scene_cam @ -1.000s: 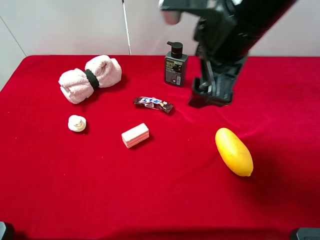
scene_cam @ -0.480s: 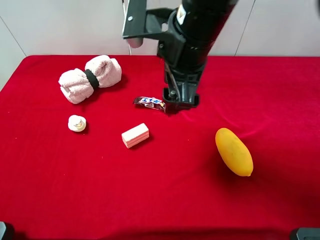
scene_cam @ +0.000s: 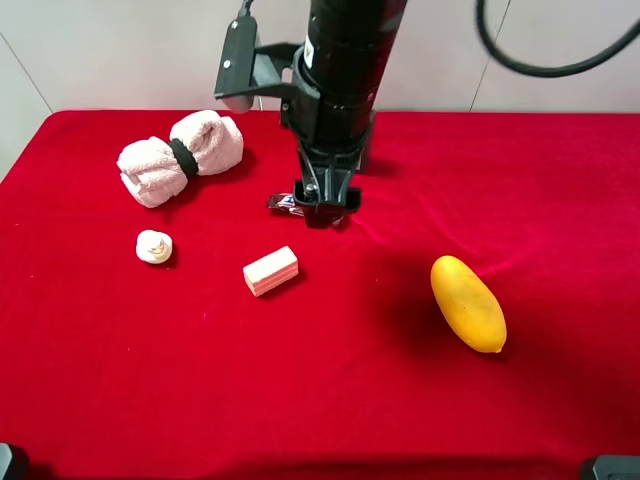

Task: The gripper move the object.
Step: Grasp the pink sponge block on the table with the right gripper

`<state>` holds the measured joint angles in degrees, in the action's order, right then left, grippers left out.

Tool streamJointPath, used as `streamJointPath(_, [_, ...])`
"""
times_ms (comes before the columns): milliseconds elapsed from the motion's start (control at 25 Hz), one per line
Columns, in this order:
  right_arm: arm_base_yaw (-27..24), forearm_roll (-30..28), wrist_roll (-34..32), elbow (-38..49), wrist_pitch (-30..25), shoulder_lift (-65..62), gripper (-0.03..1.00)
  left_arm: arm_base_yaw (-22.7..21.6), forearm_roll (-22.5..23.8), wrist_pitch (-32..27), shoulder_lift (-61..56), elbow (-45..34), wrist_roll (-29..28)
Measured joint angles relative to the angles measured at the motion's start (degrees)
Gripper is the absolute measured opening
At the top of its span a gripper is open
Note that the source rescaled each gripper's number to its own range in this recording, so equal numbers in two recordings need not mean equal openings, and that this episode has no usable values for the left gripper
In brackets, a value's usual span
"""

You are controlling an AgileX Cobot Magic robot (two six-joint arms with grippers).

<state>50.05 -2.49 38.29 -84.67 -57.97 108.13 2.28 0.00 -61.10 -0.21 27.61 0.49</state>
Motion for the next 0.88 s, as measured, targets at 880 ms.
streamJointPath(880, [1.72, 0.19, 0.02, -0.43, 5.17, 9.43, 1.00, 0.00, 0.00, 0.00, 0.00, 0.00, 0.00])
